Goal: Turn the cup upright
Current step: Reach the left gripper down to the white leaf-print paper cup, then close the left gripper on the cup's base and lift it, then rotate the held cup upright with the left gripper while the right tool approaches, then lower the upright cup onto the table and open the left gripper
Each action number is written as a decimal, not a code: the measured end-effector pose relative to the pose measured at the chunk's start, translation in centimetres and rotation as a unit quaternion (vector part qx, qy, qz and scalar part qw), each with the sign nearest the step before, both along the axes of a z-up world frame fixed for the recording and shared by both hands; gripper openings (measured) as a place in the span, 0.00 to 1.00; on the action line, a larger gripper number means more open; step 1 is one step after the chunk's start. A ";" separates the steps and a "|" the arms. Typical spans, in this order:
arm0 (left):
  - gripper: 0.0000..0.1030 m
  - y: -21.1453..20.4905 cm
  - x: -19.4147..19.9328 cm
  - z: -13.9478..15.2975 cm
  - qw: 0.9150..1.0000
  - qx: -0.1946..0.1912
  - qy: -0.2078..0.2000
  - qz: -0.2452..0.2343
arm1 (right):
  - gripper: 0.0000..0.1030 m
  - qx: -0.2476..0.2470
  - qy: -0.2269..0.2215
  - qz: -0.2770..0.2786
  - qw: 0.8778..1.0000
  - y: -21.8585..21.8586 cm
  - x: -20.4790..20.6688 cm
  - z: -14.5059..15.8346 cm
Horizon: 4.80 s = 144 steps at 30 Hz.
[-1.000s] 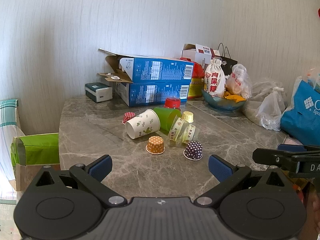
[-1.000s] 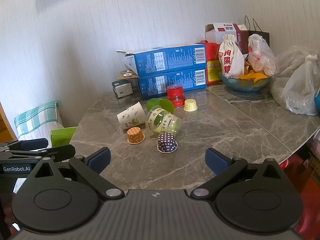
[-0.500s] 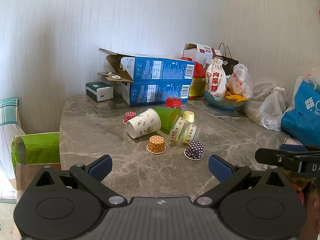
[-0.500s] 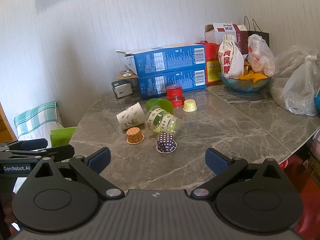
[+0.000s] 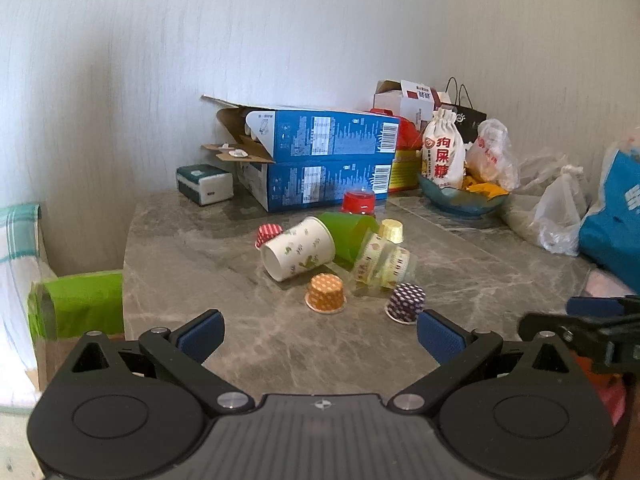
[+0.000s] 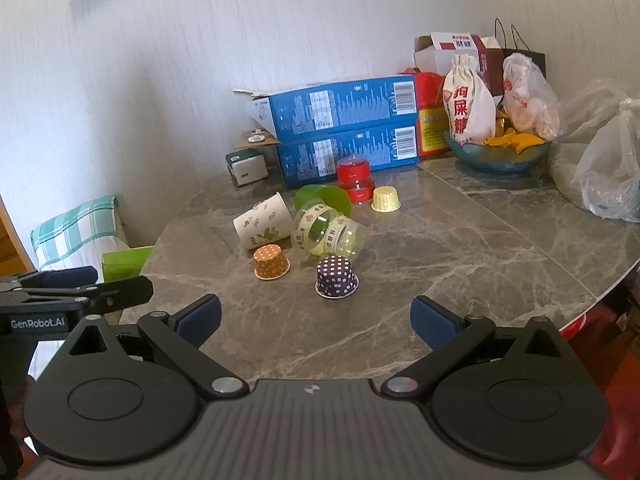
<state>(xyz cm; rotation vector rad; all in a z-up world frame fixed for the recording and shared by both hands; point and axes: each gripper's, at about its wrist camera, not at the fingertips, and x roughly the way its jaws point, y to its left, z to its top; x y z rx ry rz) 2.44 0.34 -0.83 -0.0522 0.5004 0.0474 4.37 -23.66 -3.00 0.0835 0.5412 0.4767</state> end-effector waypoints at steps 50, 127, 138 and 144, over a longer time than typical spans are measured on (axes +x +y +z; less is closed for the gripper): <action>0.62 2.1 22.8 -0.2 0.944 0.135 0.278 -0.120 | 0.99 0.088 0.083 0.000 0.993 -4.9 5.3 -3.1; 0.76 7.7 -4.2 -3.2 0.957 -0.268 0.061 -0.098 | 0.67 0.048 -0.010 0.045 0.998 4.5 2.9 -0.9; 0.76 8.3 -7.0 -5.5 0.952 -0.292 0.005 -0.091 | 0.67 -0.023 -0.288 -0.010 0.957 8.2 -0.6 -8.1; 0.77 8.9 -7.6 -6.4 0.952 -0.297 -0.002 -0.078 | 0.66 -0.007 -0.309 -0.002 0.951 9.7 0.1 -10.8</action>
